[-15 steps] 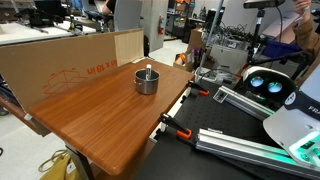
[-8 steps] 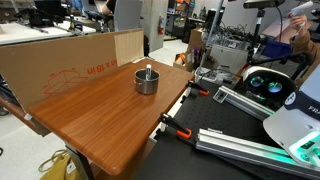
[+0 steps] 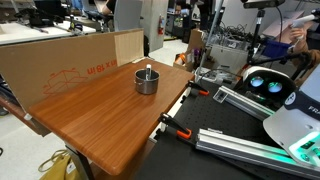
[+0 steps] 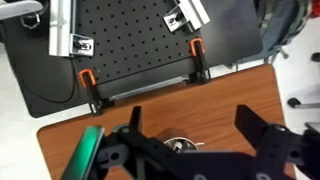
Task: Take the black marker out of the pot and place it on the right side of the table
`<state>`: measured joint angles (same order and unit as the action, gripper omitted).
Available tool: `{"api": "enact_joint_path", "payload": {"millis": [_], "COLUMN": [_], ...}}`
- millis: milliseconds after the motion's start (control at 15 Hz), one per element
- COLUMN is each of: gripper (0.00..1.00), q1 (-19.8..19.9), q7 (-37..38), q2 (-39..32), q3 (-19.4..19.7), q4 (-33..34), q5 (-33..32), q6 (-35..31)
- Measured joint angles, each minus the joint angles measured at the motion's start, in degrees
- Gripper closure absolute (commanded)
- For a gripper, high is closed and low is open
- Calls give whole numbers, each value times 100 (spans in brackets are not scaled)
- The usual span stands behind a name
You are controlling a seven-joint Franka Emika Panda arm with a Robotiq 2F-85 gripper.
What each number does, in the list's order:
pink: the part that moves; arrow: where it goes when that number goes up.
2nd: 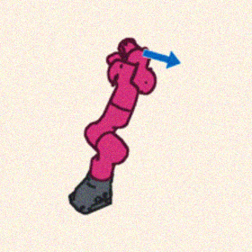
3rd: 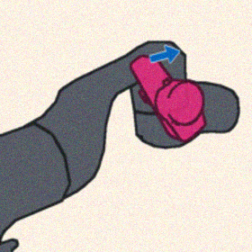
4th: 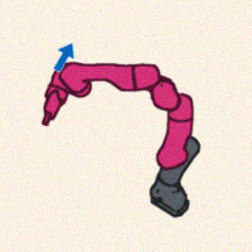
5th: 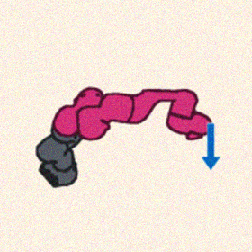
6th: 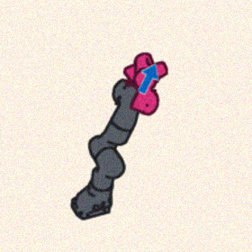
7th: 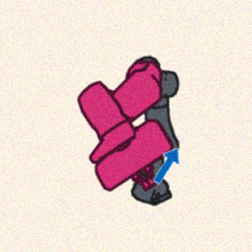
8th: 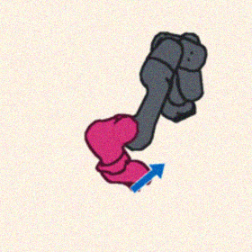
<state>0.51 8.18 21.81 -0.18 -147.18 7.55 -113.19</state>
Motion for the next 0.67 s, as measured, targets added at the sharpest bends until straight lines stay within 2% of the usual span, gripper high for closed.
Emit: {"api": "enact_joint_path", "payload": {"millis": [467, 667], "gripper": [0, 0], "q1": [-123, -147], "q7": [-116, -195], "q2": [-871, -1347], "q3": [-8, -11], "q4": [-27, 56], "q5": [762, 1011], "q6": [-1644, -2085]}}
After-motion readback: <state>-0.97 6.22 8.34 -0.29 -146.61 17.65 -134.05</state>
